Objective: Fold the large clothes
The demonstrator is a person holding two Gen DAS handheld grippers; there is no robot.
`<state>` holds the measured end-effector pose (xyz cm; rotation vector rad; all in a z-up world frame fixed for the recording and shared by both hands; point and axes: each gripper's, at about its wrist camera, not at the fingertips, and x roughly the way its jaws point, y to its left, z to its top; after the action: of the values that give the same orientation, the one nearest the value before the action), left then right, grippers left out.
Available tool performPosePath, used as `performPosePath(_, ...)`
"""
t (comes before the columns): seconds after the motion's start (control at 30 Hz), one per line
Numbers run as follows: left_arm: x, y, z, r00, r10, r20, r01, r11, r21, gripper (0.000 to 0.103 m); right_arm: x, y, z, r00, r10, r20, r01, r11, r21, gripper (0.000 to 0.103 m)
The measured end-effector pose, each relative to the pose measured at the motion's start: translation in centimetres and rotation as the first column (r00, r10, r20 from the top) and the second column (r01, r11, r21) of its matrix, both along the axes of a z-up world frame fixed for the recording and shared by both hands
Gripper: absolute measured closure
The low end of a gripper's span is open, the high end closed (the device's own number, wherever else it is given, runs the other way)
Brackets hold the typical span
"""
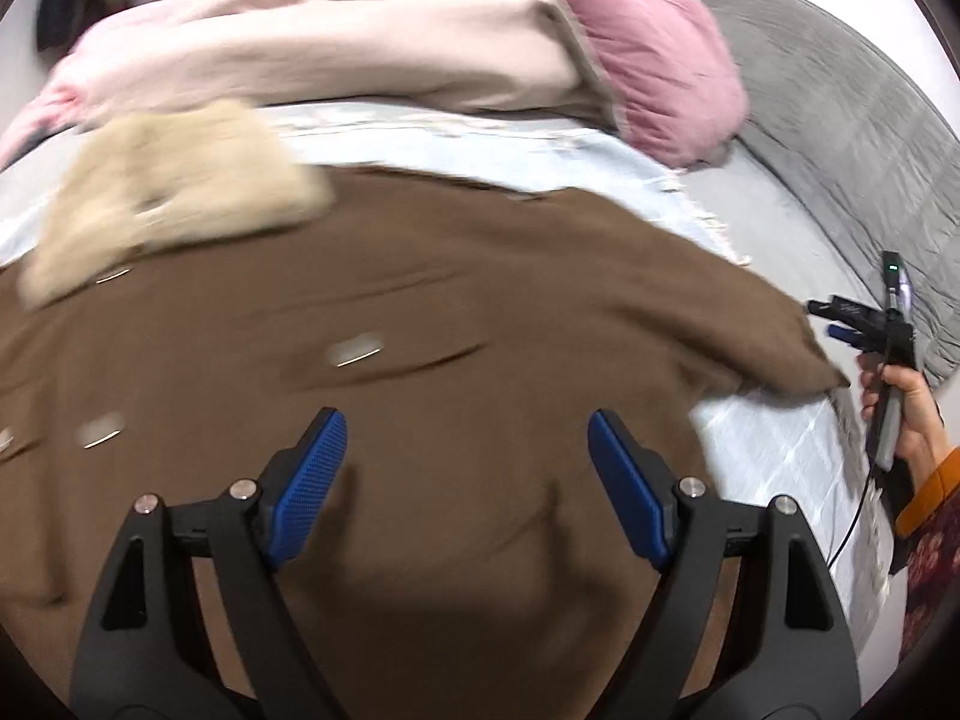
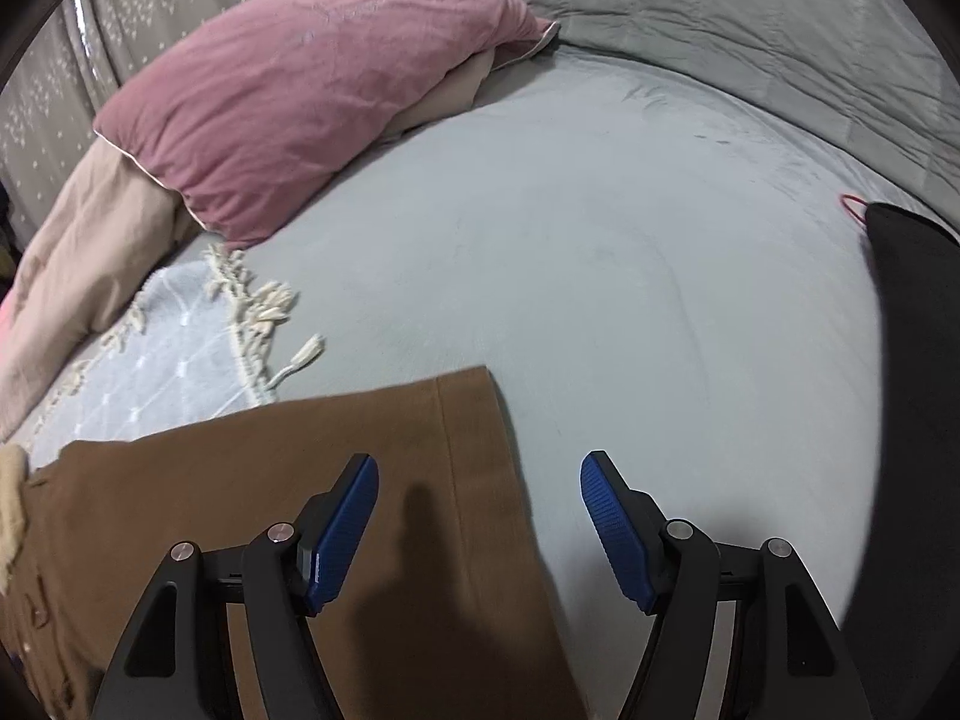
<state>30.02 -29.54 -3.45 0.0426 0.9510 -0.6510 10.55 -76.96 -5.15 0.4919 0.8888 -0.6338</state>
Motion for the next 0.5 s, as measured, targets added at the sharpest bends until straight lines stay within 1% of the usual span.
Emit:
performPosePath(0.07, 0.6, -4.1, -1.6, 0.998, -0.028, -0.047, 0.026, 0.999, -0.043, 0.025, 0.8, -0.3, -1.1, 1.000, 0.010, -0.007, -0.010, 1.000, 0.004, 0.046)
performPosePath(0.1, 0.9, -6.0, -2.3, 0.996, -0.044, -0.078, 0.038, 0.997, -0.069, 0.035, 1.2, -0.3, -1.5, 1.000, 0.022, -0.010, -0.021, 1.000, 0.010, 0.068)
performPosePath(0.13, 1.1, -7.6, -2.9, 0.993, -0.059, -0.105, 0.050, 0.995, -0.089, 0.043, 1.5, -0.3, -1.8, 0.999, 0.032, -0.007, -0.032, 0.999, 0.012, 0.087)
performPosePath(0.17, 1.2, -9.0, -3.4, 0.991, -0.069, -0.110, 0.058, 0.993, -0.101, 0.045, 1.8, -0.1, -1.7, 0.999, 0.048, 0.002, -0.048, 0.999, -0.001, 0.090)
performPosePath(0.2, 0.8, -10.0, -3.3, 0.994, -0.068, -0.087, 0.059, 0.993, -0.103, 0.045, 2.0, 0.3, -1.4, 0.997, 0.073, 0.018, -0.072, 0.997, -0.035, 0.094)
performPosePath(0.23, 0.4, -10.7, -3.2, 0.996, -0.067, -0.051, 0.062, 0.993, -0.100, 0.045, 2.2, 0.6, -0.8, 0.995, 0.092, 0.027, -0.090, 0.993, -0.071, 0.096)
performPosePath(0.27, 0.0, -11.3, -3.0, 0.997, -0.072, -0.003, 0.072, 0.993, -0.094, 0.046, 2.5, 1.0, 0.1, 0.992, 0.117, 0.038, -0.111, 0.985, -0.132, 0.096)
performPosePath(0.3, -0.5, -11.9, -2.6, 0.994, -0.105, 0.038, 0.108, 0.989, -0.105, 0.051, 2.9, 1.3, 1.1, 0.990, 0.138, 0.042, -0.128, 0.975, -0.182, 0.097)
performPosePath(0.33, -0.8, -12.2, -2.4, 0.989, -0.141, 0.044, 0.146, 0.982, -0.118, 0.057, 3.2, 1.4, 2.0, 0.987, 0.150, 0.058, -0.134, 0.967, -0.217, 0.097)
performPosePath(0.37, -0.9, -12.6, -2.3, 0.984, -0.172, 0.047, 0.176, 0.977, -0.119, 0.058, 3.6, 1.4, 3.0, 0.985, 0.154, 0.076, -0.132, 0.962, -0.239, 0.097)
performPosePath(0.43, -1.4, -13.4, -2.4, 0.977, -0.201, 0.073, 0.207, 0.974, -0.086, 0.061, 4.7, 1.4, 4.2, 0.985, 0.148, 0.088, -0.115, 0.947, -0.299, 0.097)
performPosePath(0.47, -1.7, -13.9, -2.4, 0.971, -0.223, 0.085, 0.229, 0.971, -0.063, 0.061, 5.5, 1.4, 4.3, 0.988, 0.140, 0.066, -0.110, 0.935, -0.338, 0.097)
performPosePath(0.5, -2.1, -14.6, -2.8, 0.962, -0.260, 0.083, 0.262, 0.965, -0.019, 0.061, 6.9, 1.4, 3.7, 0.994, 0.111, -0.008, -0.106, 0.914, -0.391, 0.097)
